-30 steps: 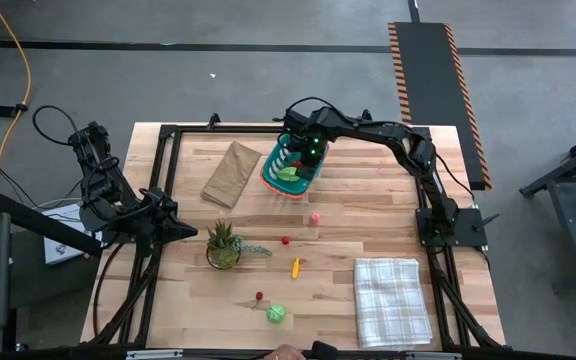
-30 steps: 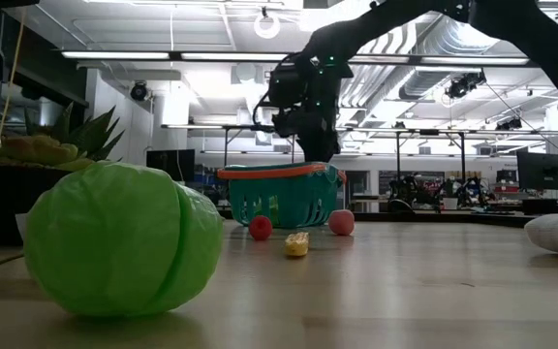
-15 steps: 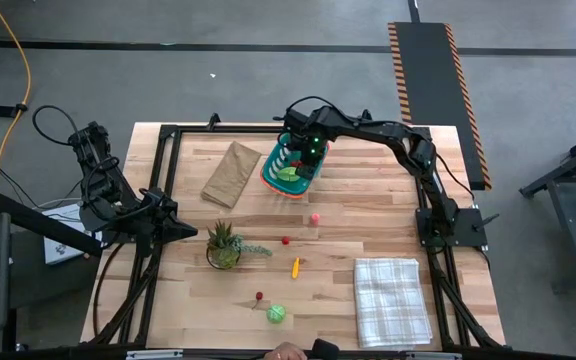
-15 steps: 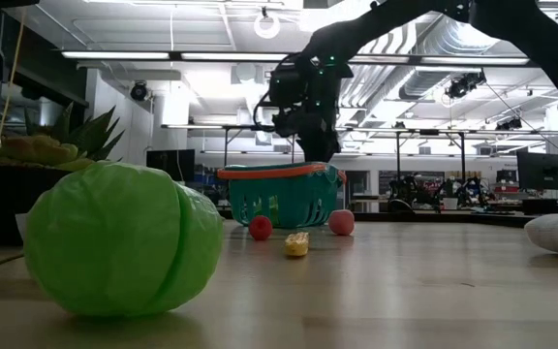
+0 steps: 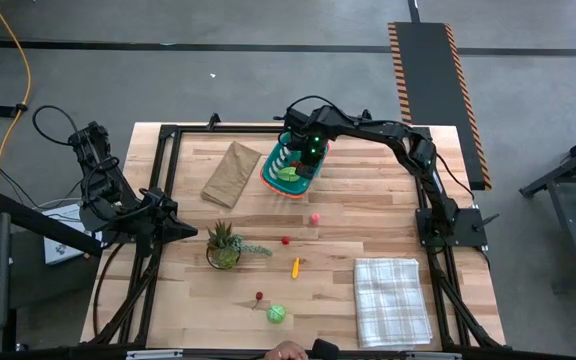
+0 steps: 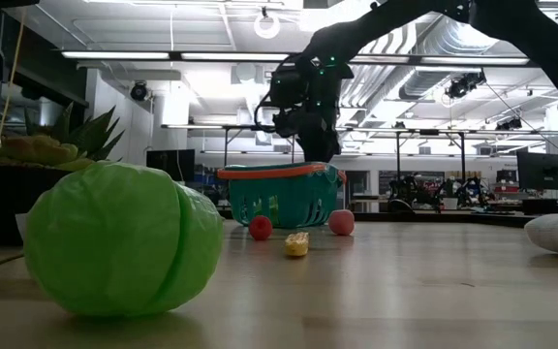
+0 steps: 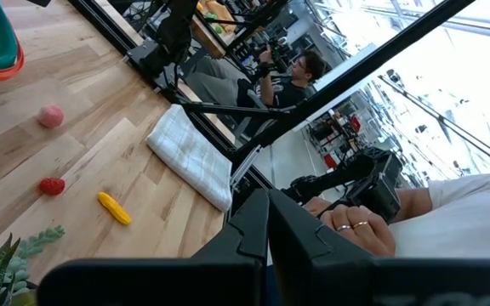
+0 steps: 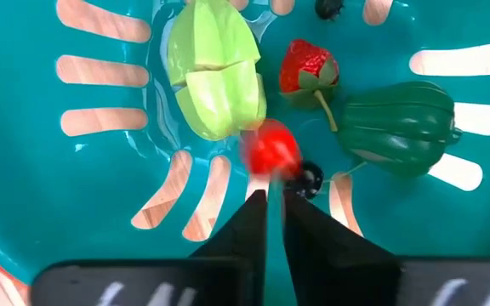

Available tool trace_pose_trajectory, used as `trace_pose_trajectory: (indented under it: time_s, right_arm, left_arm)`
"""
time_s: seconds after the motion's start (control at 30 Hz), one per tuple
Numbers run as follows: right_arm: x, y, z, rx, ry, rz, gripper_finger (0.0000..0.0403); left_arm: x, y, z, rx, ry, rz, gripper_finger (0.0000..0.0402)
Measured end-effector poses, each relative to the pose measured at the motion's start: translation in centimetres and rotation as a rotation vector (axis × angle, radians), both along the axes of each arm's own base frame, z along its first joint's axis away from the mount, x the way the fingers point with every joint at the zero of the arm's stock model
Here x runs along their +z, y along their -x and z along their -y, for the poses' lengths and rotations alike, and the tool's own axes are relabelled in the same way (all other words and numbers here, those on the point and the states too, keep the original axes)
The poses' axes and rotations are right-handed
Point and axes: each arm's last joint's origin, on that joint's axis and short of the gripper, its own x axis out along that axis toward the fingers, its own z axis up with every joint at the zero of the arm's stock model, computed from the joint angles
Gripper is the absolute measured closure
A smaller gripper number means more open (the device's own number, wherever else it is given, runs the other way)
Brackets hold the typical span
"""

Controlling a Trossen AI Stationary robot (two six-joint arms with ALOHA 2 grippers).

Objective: Pick and placing Produce into tupperware
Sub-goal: Put the top red cherry in the green basket, then put the pink peach in the green basket

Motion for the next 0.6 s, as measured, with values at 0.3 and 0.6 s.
trace_pose_trajectory:
  time_s: [0.3,0.6]
  right_arm:
    - [0.0,0.0,0.0,0.001,0.003,0.005,0.0326]
    - [1.4,-0.9,0.4,-0.014,0.044,0.092,0.0324]
  left_arm:
    - [0.0,0.0,0.0,0.000,0.000,0.000,0.0401]
    - [0.0,0.0,0.0,0.000,0.000,0.000,0.0401]
